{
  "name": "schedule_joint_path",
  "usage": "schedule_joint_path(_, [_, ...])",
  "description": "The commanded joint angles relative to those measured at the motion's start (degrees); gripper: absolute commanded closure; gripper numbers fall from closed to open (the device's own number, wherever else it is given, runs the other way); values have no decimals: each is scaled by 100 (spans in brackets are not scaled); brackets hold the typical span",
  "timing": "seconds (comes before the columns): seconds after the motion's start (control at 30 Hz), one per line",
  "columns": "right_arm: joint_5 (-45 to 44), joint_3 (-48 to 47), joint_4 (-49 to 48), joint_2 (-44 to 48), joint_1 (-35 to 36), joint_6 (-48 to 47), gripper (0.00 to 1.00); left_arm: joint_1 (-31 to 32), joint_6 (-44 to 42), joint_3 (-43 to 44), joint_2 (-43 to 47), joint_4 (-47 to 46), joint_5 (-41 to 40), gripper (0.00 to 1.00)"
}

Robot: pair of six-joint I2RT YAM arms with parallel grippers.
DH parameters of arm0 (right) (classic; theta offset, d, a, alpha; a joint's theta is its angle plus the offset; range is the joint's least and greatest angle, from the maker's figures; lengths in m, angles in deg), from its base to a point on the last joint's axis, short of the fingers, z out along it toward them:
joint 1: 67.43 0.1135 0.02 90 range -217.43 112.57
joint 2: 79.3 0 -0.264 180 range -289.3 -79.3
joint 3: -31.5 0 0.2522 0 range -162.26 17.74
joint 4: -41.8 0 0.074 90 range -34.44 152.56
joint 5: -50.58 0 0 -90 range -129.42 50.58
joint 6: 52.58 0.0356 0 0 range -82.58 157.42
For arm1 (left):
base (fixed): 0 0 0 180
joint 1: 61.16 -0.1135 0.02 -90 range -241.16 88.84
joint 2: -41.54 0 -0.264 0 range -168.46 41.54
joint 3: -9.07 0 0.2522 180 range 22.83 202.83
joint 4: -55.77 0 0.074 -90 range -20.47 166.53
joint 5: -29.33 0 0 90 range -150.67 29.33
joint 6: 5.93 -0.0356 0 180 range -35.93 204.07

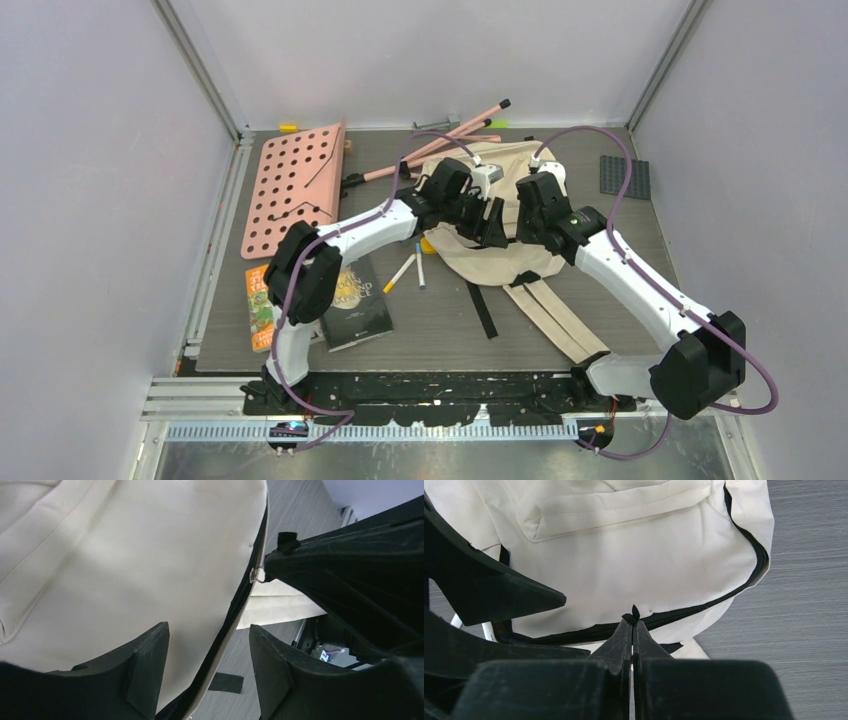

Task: Pack the student bag
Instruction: Unzip the student bag at the center of the board.

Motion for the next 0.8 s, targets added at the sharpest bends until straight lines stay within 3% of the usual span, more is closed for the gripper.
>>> schedule_joint_path(0.0, [-130,-32,-238,234,-24,98,99,88,-390,326,-145,409,-422,40])
schedule_joint_path(0.23, [-122,6,-242,292,-24,104,99,183,-439,572,-257,708,-645,53])
schedule_joint_path(0.53, [-570,41,-138,314,-24,155,99,177,-449,428,-140,727,-572,99])
schedule_joint_path(0.77, [-1547,61,220,330,-91,282,99,178,-874,262,186,1145,-1124,100])
